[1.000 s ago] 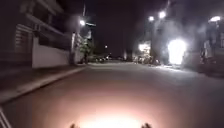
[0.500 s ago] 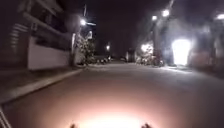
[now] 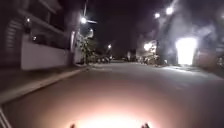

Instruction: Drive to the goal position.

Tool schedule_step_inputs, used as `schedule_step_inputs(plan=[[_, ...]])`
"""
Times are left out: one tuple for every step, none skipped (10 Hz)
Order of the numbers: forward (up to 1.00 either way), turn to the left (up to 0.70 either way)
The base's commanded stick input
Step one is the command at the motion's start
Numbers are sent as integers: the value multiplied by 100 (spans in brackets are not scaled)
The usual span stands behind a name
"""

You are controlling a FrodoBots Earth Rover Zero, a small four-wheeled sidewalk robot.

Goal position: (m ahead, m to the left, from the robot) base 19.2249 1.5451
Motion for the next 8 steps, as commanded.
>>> schedule_step_inputs(plan=[[100, 0], [100, 0], [100, 0], [100, 0], [100, 0], [100, 0], [100, 0], [100, 0]])
